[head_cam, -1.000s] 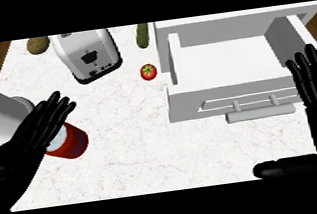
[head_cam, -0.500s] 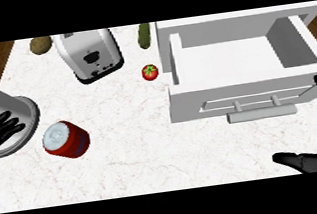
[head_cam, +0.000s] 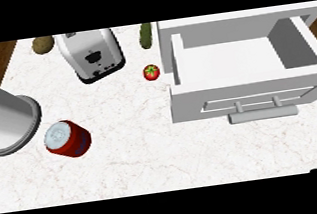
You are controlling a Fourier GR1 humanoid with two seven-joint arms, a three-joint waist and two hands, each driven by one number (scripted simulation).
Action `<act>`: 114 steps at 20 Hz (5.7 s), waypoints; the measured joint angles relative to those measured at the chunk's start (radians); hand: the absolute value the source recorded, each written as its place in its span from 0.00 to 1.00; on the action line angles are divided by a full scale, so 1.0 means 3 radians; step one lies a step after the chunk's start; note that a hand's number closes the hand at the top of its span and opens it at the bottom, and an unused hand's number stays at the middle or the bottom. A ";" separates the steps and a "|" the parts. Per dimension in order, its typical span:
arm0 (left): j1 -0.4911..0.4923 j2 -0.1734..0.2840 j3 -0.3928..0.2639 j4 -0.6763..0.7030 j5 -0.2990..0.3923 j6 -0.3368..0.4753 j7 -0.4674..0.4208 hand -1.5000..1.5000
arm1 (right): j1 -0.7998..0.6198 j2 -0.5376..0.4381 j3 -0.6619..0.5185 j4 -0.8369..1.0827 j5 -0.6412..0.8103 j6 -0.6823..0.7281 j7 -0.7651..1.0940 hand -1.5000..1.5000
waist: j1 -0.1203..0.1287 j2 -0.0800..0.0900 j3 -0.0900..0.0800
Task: Pick up the can, place it into the drawer and close the drawer
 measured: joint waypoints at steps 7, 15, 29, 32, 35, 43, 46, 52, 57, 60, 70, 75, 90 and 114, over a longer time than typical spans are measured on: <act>-0.0238 0.0180 -0.0322 0.0480 0.0550 -0.0056 0.0318 0.00 | 0.0222 -0.0020 -0.0176 -0.0054 -0.0189 0.0223 -0.0102 0.00 | -0.0011 -0.0001 0.0002; -0.0393 0.0271 -0.0709 0.0689 0.1110 -0.0089 0.0710 0.00 | 0.0408 -0.0069 -0.0490 -0.0070 -0.0470 0.0500 -0.0191 0.00 | 0.0012 -0.0024 0.0010; -0.0539 -0.0370 -0.0778 0.0614 0.0642 0.0141 0.0968 0.00 | 0.0636 -0.0011 -0.0926 -0.0066 -0.0739 0.0918 -0.0246 0.00 | 0.0024 -0.0009 0.0001; -0.0526 -0.0612 -0.0684 0.0653 0.0233 0.0137 0.0853 0.00 | 0.0671 0.0004 -0.1013 -0.0069 -0.0801 0.1003 -0.0245 0.00 | 0.0022 -0.0007 0.0000; -0.0569 -0.0774 -0.0587 0.0726 -0.0078 0.0120 0.0765 0.00 | 0.0684 0.0069 -0.1044 -0.0138 -0.0794 0.1028 -0.0182 0.00 | 0.0022 -0.0005 -0.0001; -0.0572 -0.1177 -0.0314 0.1003 -0.1107 0.0118 0.0267 0.00 | 0.0601 0.0103 -0.1159 -0.0121 -0.0822 0.1144 -0.0092 0.00 | 0.0019 0.0000 -0.0003; -0.0634 -0.1219 -0.0209 0.1232 -0.1474 0.0132 0.0020 0.00 | 0.0678 0.0105 -0.1260 -0.0187 -0.0949 0.1233 -0.0053 0.00 | 0.0001 0.0003 -0.0004; -0.0767 -0.1265 -0.0154 0.1696 -0.2177 0.0262 -0.0514 0.00 | 0.0666 0.0242 -0.1245 -0.0220 -0.0821 0.1304 -0.0086 0.00 | -0.0011 0.0010 -0.0006; -0.0883 -0.1268 -0.0227 0.2080 -0.2603 0.0445 -0.0923 0.00 | 0.0618 0.0246 -0.1270 -0.0216 -0.0834 0.1328 -0.0042 0.00 | -0.0027 0.0017 -0.0008; -0.0927 -0.1268 -0.0308 0.2267 -0.2794 0.0562 -0.1132 0.00 | 0.0586 0.0208 -0.1317 -0.0162 -0.0861 0.1363 -0.0049 0.00 | -0.0040 0.0022 -0.0011; -0.1009 -0.1304 -0.0526 0.2797 -0.3105 0.0869 -0.1593 0.00 | 0.0551 0.0197 -0.1364 -0.0210 -0.0964 0.1383 0.0045 0.00 | -0.0057 0.0029 -0.0012; -0.1086 -0.1358 -0.0591 0.2952 -0.3137 0.0951 -0.1675 0.00 | 0.0629 0.0213 -0.1407 -0.0263 -0.1052 0.1440 0.0068 0.00 | -0.0077 0.0025 -0.0008; -0.1339 -0.1569 -0.0630 0.3173 -0.2891 0.0684 -0.1397 1.00 | 0.0658 0.0212 -0.1458 -0.0338 -0.1187 0.1453 0.0191 0.00 | -0.0069 0.0021 -0.0005; -0.1080 -0.2787 -0.0027 0.1399 -0.1897 0.3236 -0.0950 1.00 | 0.0839 0.0463 -0.1584 -0.0572 -0.1202 0.1461 0.0269 0.00 | 0.0101 -0.0042 0.0006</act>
